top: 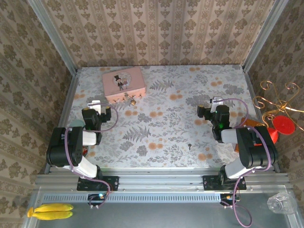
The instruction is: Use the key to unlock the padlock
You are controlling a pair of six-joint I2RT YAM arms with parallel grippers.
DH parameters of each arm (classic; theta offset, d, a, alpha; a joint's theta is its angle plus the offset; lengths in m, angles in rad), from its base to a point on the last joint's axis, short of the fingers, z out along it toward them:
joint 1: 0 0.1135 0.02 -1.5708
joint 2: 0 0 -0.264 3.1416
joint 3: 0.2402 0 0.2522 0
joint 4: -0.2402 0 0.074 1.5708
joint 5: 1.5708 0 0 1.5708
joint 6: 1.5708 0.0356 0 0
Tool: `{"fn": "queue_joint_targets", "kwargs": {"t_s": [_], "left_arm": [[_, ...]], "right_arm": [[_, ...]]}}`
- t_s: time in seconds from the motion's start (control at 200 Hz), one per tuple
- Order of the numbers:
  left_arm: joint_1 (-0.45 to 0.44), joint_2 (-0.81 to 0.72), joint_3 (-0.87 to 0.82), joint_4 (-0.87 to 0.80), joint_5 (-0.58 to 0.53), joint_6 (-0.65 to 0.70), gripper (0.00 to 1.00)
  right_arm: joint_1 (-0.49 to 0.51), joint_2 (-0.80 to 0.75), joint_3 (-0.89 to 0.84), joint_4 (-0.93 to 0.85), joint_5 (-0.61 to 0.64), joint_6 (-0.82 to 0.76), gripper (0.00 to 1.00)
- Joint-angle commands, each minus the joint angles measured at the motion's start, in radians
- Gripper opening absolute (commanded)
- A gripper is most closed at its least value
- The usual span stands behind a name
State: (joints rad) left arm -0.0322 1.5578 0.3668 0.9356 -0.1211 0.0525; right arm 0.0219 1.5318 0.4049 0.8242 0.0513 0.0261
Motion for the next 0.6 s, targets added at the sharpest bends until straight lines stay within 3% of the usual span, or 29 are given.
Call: {"fn": "queue_joint_targets", "kwargs": {"t_s": [0.0, 0.105, 0.19, 0.3, 0.415, 0.5, 0.56, 0.595], "left_arm": [[-0.019, 0.0, 0.007, 0.028, -0.038, 0.013, 1.0], [-0.061, -0.048, -0.018, 0.045, -0.104, 0.043, 1.0], [-0.152, -0.166, 0.011, -0.085, -0.232, 0.114, 1.0], [-0.247, -0.324, 0.07, -0.281, -0.246, 0.168, 1.0], [-0.304, -0.467, 0.111, -0.433, -0.226, 0.127, 1.0], [-0.319, -0.576, 0.164, -0.594, -0.201, 0.032, 1.0], [-0.304, -0.638, 0.222, -0.754, -0.231, -0.154, 1.0], [-0.266, -0.662, 0.281, -0.89, -0.186, -0.267, 1.0]], "right_arm": [[-0.004, -0.004, 0.005, 0.025, 0.008, -0.002, 1.0], [0.0, -0.012, -0.013, 0.05, -0.03, -0.021, 1.0], [0.0, -0.03, -0.037, 0.076, -0.093, -0.046, 1.0], [0.002, -0.086, -0.032, 0.017, -0.118, -0.06, 1.0], [0.022, -0.198, 0.024, -0.185, -0.114, -0.067, 1.0], [0.063, -0.29, 0.051, -0.295, -0.107, -0.089, 1.0], [0.081, -0.356, 0.093, -0.398, -0.134, -0.065, 1.0], [0.09, -0.391, 0.13, -0.474, -0.158, -0.043, 1.0]]}}
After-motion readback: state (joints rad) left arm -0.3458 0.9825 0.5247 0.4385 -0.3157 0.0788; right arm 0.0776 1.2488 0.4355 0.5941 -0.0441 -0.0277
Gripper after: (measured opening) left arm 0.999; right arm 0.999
